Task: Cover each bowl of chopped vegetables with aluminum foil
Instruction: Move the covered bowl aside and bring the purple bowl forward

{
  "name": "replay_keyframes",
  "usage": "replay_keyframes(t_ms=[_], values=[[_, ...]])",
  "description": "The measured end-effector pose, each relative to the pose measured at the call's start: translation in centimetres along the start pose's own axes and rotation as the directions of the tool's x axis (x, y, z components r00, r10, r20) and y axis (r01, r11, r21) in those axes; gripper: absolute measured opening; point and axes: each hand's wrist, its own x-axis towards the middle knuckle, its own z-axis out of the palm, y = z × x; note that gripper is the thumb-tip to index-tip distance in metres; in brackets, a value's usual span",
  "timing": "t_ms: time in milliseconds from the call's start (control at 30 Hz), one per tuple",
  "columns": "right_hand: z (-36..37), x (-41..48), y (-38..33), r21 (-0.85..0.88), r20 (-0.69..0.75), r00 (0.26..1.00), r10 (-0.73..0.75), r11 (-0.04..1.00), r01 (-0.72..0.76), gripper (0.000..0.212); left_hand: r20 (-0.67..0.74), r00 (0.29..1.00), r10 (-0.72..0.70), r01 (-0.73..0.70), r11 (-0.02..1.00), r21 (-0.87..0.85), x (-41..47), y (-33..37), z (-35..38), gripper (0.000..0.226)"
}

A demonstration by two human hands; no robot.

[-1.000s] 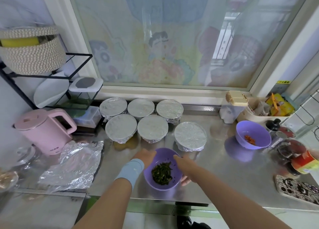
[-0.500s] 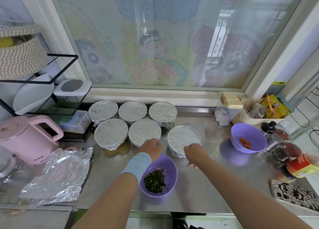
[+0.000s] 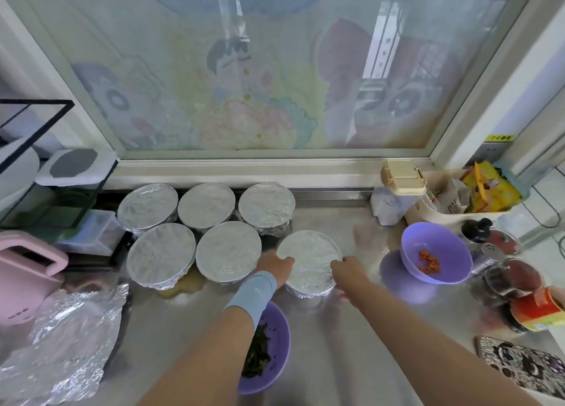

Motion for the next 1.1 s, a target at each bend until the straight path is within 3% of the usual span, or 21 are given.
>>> replay_keyframes(t_ms=[67,133,233,400,500,633,733,833,967,1033,1100], values=[[-0.5,1.2,-0.3,-0.028,-0.046,0.999,-0.018,0.999,0.016,0.053,0.000,1.000,0.021,-0.021,1.000,0.012,0.7,1.0,0.6,0.026],[-1.5,1.7,-1.2,-0.020,-0.082,0.996,-0.028,0.999,0.027,0.050,0.009,1.000,0.016,-0.016,1.000,-0.023,1.9,2.0,1.3,0.039],[-3.1,3.0,-2.9,-0.007,-0.099,0.994,-0.054,0.999,0.053,0.047,0.050,0.998,0.025,-0.020,0.994,-0.107,4.5,3.2,2.7,0.031],[-4.9,7.1,-5.3,0.016,-0.089,0.993,-0.080,0.997,0.082,0.041,0.027,0.998,0.065,-0.059,0.983,-0.172,7.5,6.5,3.8,0.056],[-5.5,8.8,-6.8,0.098,-0.073,0.991,-0.108,0.989,0.115,0.041,0.002,0.998,0.064,-0.062,0.975,-0.214,8.0,8.6,3.8,0.053],[-5.5,9.3,-7.4,0.091,-0.100,0.994,-0.042,0.995,0.051,0.059,-0.034,0.999,0.004,-0.012,0.973,-0.230,8.8,9.2,4.0,0.032],[-4.8,10.2,-6.6,0.130,-0.130,0.991,-0.005,0.991,0.022,0.061,0.018,0.997,-0.079,0.080,0.936,-0.342,9.0,9.1,4.1,0.029],[-3.8,12.5,-6.0,0.172,-0.114,0.993,-0.022,0.984,0.042,0.065,-0.022,0.997,-0.072,0.056,0.906,-0.420,9.4,9.7,4.0,0.028],[-3.9,10.4,-8.3,0.149,-0.084,0.996,-0.043,0.987,0.055,0.048,-0.055,0.996,-0.066,0.033,0.887,-0.461,9.6,10.0,3.5,0.004],[-3.9,10.2,-8.6,0.135,-0.068,0.996,-0.060,0.988,0.069,0.036,-0.040,0.998,-0.049,0.027,0.904,-0.427,9.3,10.0,3.2,0.009],[-4.1,9.7,-8.4,0.109,-0.080,0.995,-0.062,0.991,0.071,0.043,-0.035,0.999,-0.009,-0.004,0.936,-0.351,9.1,9.9,2.8,0.023]])
